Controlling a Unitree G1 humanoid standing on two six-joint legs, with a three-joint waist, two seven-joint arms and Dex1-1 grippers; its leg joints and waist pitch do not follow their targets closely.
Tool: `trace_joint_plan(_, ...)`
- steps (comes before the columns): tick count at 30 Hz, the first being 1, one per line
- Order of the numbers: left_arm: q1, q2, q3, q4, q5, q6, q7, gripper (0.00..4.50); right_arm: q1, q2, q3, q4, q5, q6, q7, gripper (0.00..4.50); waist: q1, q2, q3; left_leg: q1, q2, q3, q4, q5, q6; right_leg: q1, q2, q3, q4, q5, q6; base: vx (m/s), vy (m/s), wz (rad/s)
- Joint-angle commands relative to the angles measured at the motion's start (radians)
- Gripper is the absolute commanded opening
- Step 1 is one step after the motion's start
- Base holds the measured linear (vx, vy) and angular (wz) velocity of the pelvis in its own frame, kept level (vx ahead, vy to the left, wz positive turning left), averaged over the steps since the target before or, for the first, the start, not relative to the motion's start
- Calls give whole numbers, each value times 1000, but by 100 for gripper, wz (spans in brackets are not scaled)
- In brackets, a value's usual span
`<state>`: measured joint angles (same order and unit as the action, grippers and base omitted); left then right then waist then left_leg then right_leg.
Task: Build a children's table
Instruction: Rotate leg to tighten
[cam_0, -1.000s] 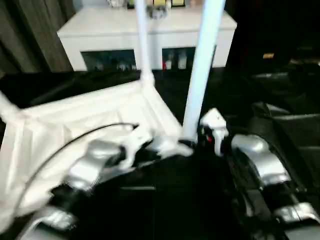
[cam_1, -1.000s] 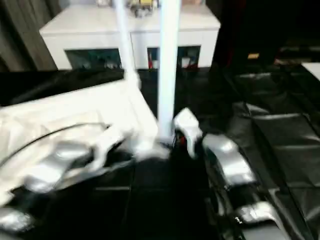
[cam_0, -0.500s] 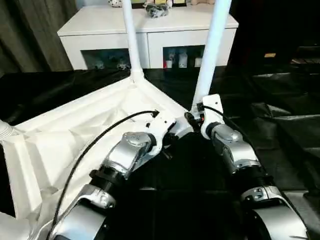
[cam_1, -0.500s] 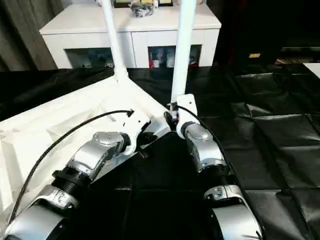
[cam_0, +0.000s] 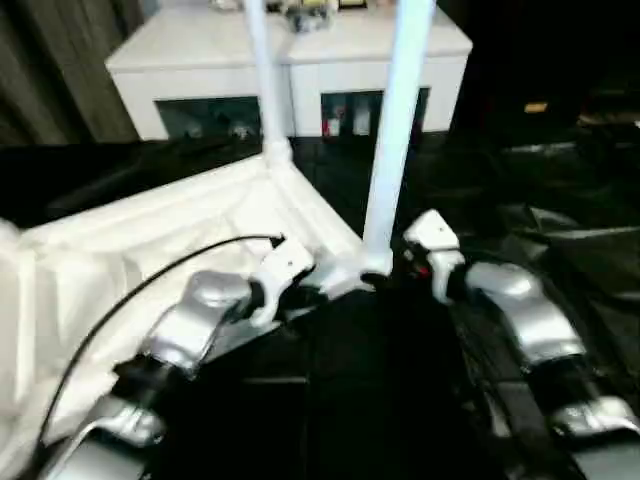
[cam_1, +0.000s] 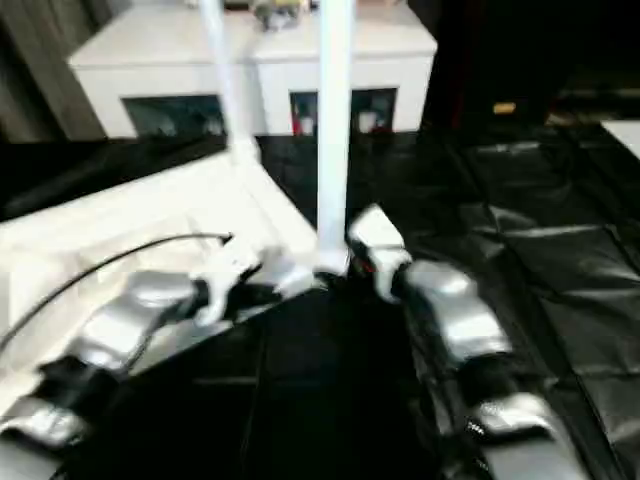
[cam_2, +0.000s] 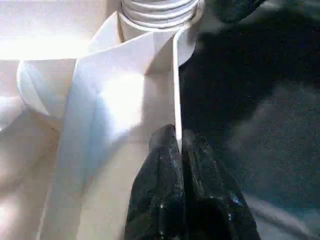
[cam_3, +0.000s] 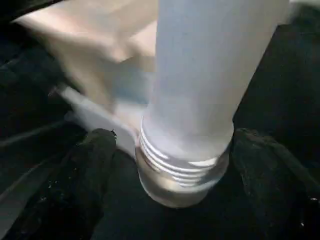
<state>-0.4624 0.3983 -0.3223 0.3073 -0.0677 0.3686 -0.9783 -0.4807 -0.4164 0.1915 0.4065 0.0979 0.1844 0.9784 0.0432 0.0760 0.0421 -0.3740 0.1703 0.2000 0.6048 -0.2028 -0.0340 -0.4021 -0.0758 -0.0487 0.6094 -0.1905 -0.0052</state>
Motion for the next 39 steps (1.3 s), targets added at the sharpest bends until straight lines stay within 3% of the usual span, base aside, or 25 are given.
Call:
trace_joint_plan(1,7,8,-15,-71,-47,-14,-92,0,5,0,29,-23,20,-12,63,386,6,-8,-59,13,64,-30,-72,-188,83,48,-70,39,-65,-113,-282,0,0,0)
trace_joint_plan(3,11,20,-13,-82,-52,-9,-101,0,4,0,31,-21,23,-16,68,386,7,-7,-57,14,62,-29,-73,-197,77,45,-69,39,-68,-130,-285,0,0,0)
trace_joint_plan(4,13,25,-13,-85,-55,-9,-106,0,3,-1,32,-22,25,-15,70,386,10,-5,-58,20,64,-28,-72,-207,70,41,-69,41,-69,-140,-284,0,0,0)
trace_joint_plan(7,21,36,-14,-93,-60,-10,-125,0,0,5,31,-23,35,-8,90,386,18,-4,-58,18,62,-29,-74,-199,56,42,-68,41,-67,-131,-279,0,0,0)
trace_joint_plan(12,34,40,-14,-105,-63,-7,-143,0,11,2,43,-36,44,8,135,386,19,-7,-62,13,61,-30,-70,-164,69,48,-70,40,-60,-77,-282,0,0,0)
trace_joint_plan(13,36,41,-14,-106,-61,-7,-145,0,12,2,44,-37,43,8,138,362,19,-6,-62,13,61,-30,-69,-160,71,48,-70,40,-60,-75,-283,0,0,0)
trace_joint_plan(15,40,43,-14,-107,-58,-9,-147,0,16,-1,48,-36,42,7,146,354,19,-7,-62,13,61,-29,-69,-158,75,47,-69,39,-61,-82,-283,0,0,0)
trace_joint_plan(20,45,51,-15,-108,-57,-8,-151,0,19,-9,52,-30,35,1,157,308,19,-5,-59,16,62,-31,-73,-194,57,45,-69,40,-66,-141,-272,0,0,0)
trace_joint_plan(28,48,54,-18,-98,-48,-12,-149,0,19,-6,53,-24,20,-1,149,273,18,-4,-62,14,60,-30,-69,-168,63,47,-68,39,-62,-96,-278,0,0,0)
trace_joint_plan(31,29,16,-8,-52,-20,-12,-69,0,1,46,26,18,-3,38,16,272,14,-1,-61,14,59,-30,-70,-168,60,45,-67,40,-63,-97,-279,0,0,0)
trace_joint_plan(33,18,-3,-1,-29,-9,-9,-30,0,-8,69,14,38,-15,50,-46,270,11,-4,-57,16,57,-32,-73,-198,41,46,-68,40,-70,-149,-269,0,0,0)
trace_joint_plan(38,-59,-114,49,113,36,18,207,0,-38,198,-43,101,-39,131,-324,269,2,-2,-54,25,54,-34,-80,-262,-9,39,-68,42,-83,-260,-230,0,0,0)
trace_joint_plan(39,-97,-162,81,168,38,46,303,0,-60,251,-71,147,-52,151,-460,269,0,-3,-54,25,53,-33,-80,-260,-13,38,-68,44,-83,-260,-227,0,0,0)
